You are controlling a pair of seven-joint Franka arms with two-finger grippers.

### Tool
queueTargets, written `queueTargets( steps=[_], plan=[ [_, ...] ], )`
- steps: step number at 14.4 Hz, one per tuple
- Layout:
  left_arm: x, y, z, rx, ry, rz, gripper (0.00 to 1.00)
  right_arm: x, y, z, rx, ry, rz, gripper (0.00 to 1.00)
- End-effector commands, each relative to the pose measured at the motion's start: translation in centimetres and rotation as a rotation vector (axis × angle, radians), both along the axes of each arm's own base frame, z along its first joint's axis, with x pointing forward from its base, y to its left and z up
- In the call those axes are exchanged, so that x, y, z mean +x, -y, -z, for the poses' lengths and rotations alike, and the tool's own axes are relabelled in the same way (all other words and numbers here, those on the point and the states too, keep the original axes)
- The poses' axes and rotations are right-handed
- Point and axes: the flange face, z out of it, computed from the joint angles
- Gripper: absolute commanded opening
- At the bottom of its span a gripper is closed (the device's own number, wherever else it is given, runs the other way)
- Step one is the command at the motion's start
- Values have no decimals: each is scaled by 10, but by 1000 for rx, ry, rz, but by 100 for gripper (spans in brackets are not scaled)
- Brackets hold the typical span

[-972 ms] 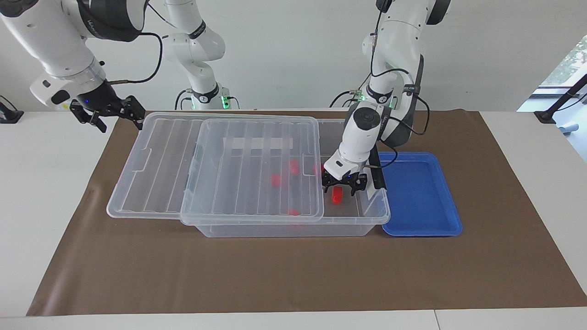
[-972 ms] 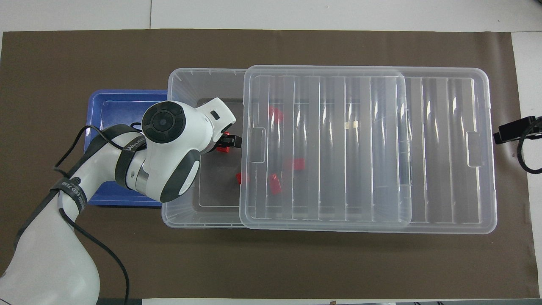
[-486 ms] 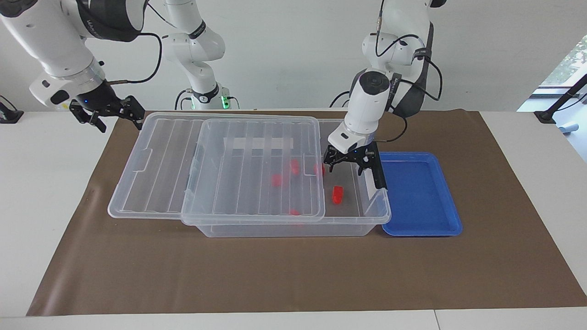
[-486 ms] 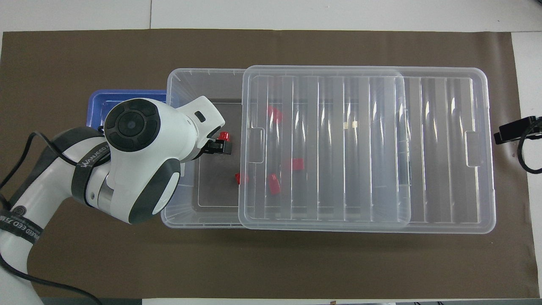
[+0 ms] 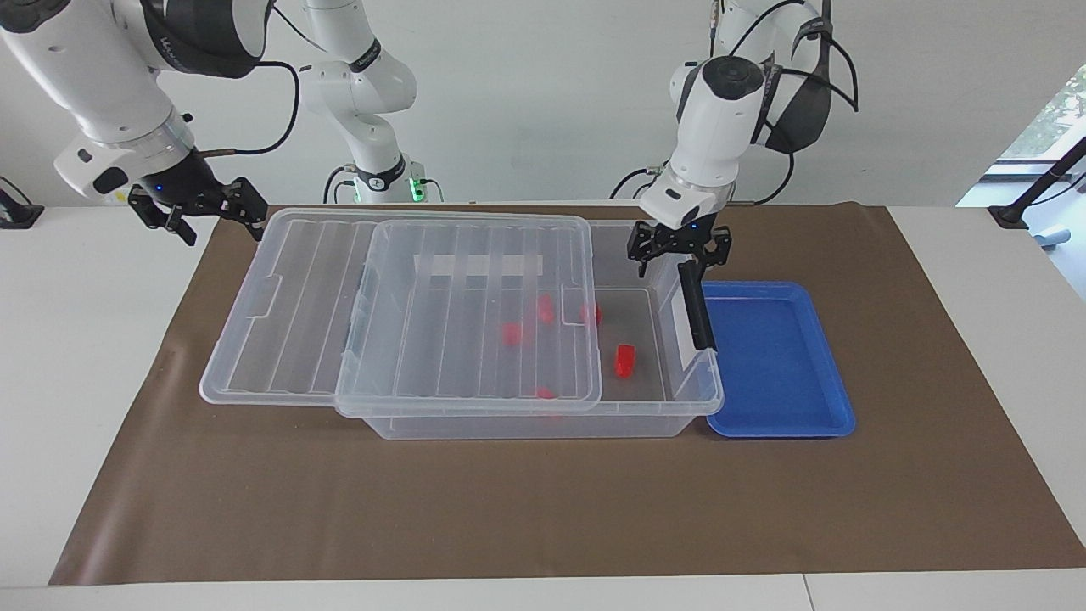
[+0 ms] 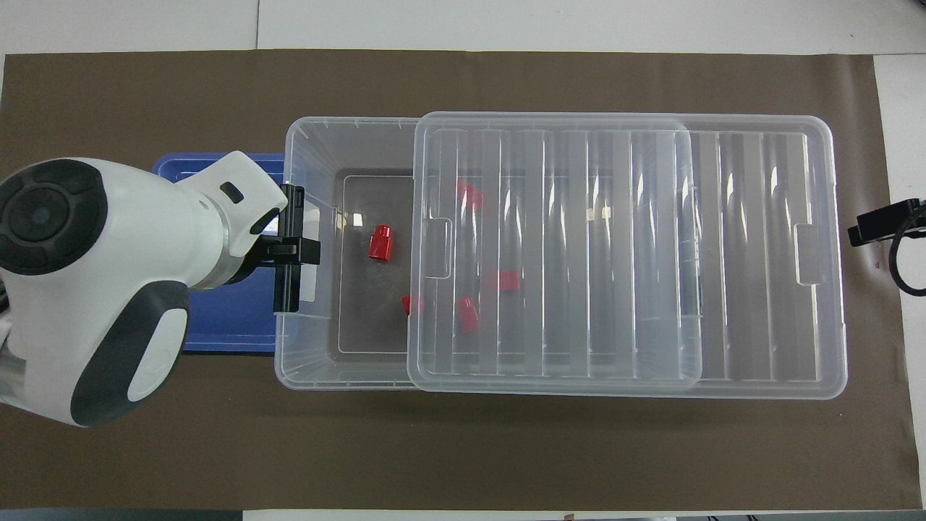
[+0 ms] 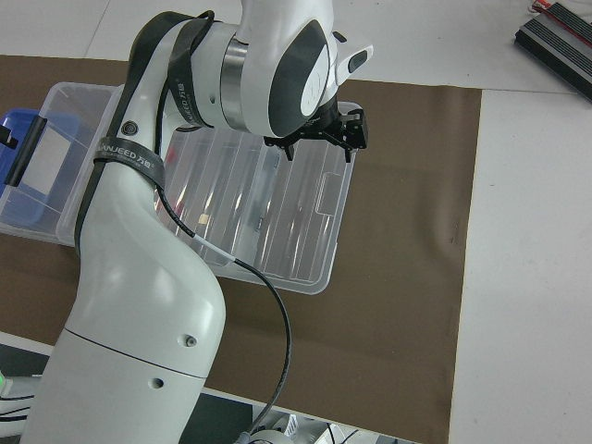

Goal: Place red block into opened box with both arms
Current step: 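Lower the red block into the box and open the left gripper, then withdraw the left gripper while the right gripper reaches the lid edge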

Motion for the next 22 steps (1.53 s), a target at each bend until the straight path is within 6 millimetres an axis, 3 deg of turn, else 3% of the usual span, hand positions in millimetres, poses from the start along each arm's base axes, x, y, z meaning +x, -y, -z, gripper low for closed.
queueTargets(
  steps=[1,2,3,7,8,11,13,18,22],
  plan=[
    [16,-45,0,20,-5,23,100,-5,20,7,3,31,-56,37],
    [22,-58,-5,20,0,39,100,-6,24,11,3,37,-52,9],
    [30,-72,-9,20,7,46,100,-7,30,12,3,41,-41,0],
    [60,-111,-45,17,-12,45,100,-10,85,44,-11,86,-58,0],
    [62,-118,-52,19,-24,56,100,-10,87,56,-12,88,-68,0],
    [61,-134,-73,-7,-42,55,100,-7,85,102,-19,96,-68,0],
    [58,-137,-76,-15,-46,49,100,-8,84,117,-17,92,-63,0],
    [54,-133,-75,-13,-52,55,100,-3,68,118,-15,92,-56,0],
    [52,-142,-75,-12,-64,43,100,0,55,119,-14,88,-43,0]
  ],
)
